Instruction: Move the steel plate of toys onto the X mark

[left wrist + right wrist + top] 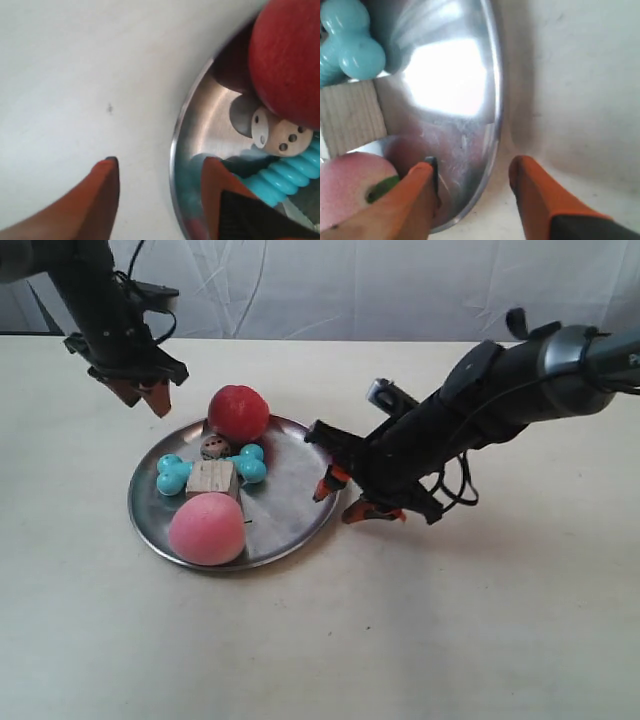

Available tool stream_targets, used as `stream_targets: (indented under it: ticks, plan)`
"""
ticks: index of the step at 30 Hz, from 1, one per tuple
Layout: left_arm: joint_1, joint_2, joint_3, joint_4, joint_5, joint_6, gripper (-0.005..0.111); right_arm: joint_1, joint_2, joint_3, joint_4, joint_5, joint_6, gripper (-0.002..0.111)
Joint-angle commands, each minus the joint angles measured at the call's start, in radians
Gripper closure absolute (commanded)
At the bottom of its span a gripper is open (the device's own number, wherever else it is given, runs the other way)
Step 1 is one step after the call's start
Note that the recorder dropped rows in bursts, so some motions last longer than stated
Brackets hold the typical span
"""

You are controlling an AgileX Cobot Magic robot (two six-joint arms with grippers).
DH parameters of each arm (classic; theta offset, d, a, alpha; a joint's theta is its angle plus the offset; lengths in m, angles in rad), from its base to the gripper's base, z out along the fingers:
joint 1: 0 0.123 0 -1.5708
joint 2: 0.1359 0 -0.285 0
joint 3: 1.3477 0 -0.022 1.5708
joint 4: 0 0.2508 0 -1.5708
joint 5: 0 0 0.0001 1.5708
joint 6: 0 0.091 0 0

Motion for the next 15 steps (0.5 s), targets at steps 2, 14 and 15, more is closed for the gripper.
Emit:
stream_targets:
  ticks: [2,14,15]
  plan:
    - [0.043,-0.105,0.001,-0.023,0.005,-0.047,0.089,-0.103,-0.108,0.003,-0.255,0.083,0.046,0.073]
    - [0.057,-0.481,0.182,-0.397,-0.1,0.133,0.106,-0.13,-0.599,0.057,-0.762,0.108,0.107,0.108]
    - [0.057,-0.52,0.214,-0.427,-0.125,0.16,0.106,-0.13,-0.663,0.077,-0.769,0.095,0.107,0.108]
